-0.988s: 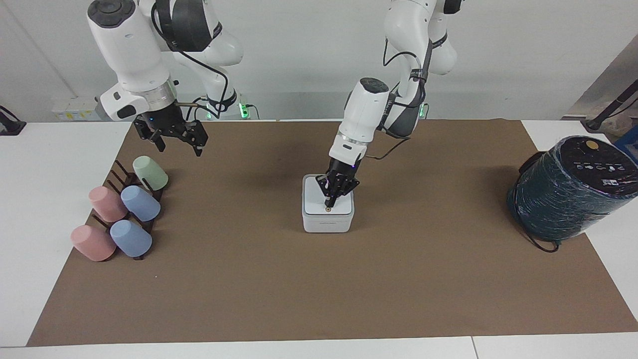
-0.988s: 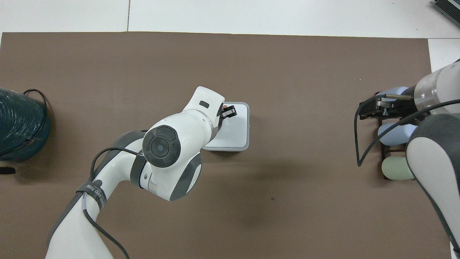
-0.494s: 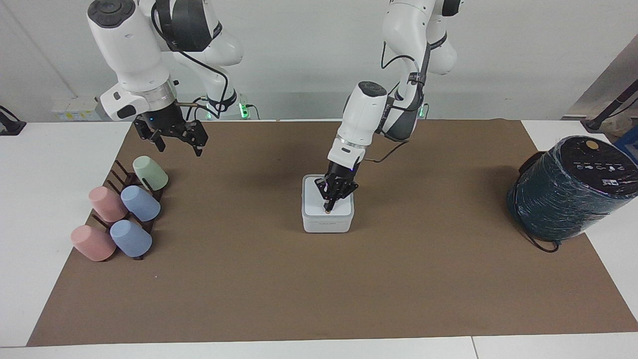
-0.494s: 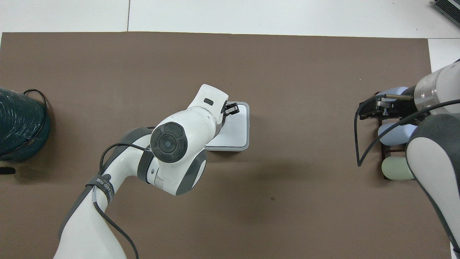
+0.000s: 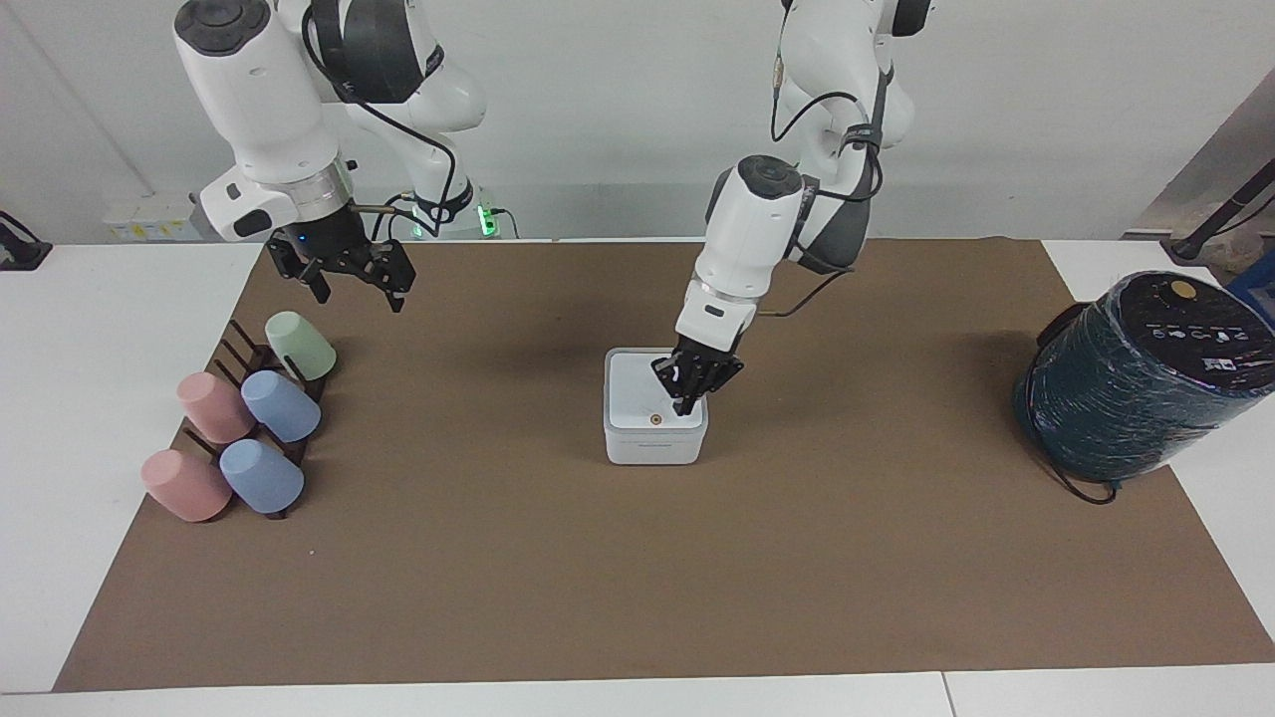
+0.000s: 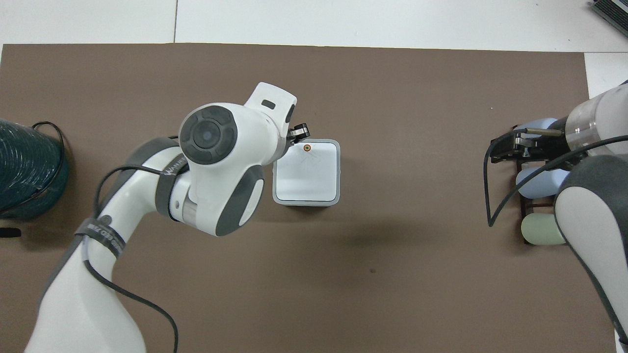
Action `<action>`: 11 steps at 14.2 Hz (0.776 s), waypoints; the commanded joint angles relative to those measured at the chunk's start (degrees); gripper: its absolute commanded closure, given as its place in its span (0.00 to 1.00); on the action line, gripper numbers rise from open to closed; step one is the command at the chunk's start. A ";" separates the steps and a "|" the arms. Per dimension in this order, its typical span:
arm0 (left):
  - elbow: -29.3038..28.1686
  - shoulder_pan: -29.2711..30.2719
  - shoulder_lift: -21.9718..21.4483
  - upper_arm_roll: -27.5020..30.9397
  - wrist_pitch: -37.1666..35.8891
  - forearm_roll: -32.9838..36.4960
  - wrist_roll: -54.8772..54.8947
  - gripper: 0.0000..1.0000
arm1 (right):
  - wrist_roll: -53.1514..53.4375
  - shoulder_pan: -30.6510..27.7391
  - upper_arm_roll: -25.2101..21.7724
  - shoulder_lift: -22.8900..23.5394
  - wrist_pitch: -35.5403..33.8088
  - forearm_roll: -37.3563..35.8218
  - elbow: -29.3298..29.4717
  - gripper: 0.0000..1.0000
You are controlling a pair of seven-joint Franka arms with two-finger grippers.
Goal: Close trash can lid
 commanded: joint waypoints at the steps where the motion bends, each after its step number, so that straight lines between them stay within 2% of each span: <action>1: 4.01 5.22 -1.35 -0.19 -10.30 -0.56 7.79 0.89 | -1.63 -0.85 0.42 -0.19 -0.14 0.11 0.11 0.00; 4: 4.01 10.84 -3.82 0.08 -18.04 0.49 17.11 0.88 | -1.63 -0.85 0.42 -0.19 -0.14 0.11 0.11 0.00; 8: 3.84 16.91 -7.33 0.07 -25.61 5.42 25.55 0.80 | -1.63 -0.85 0.42 -0.19 -0.14 0.11 0.11 0.00; 11: 3.57 19.99 -11.02 0.08 -30.44 6.81 28.64 0.63 | -1.63 -0.85 0.42 -0.19 -0.14 0.11 0.11 0.00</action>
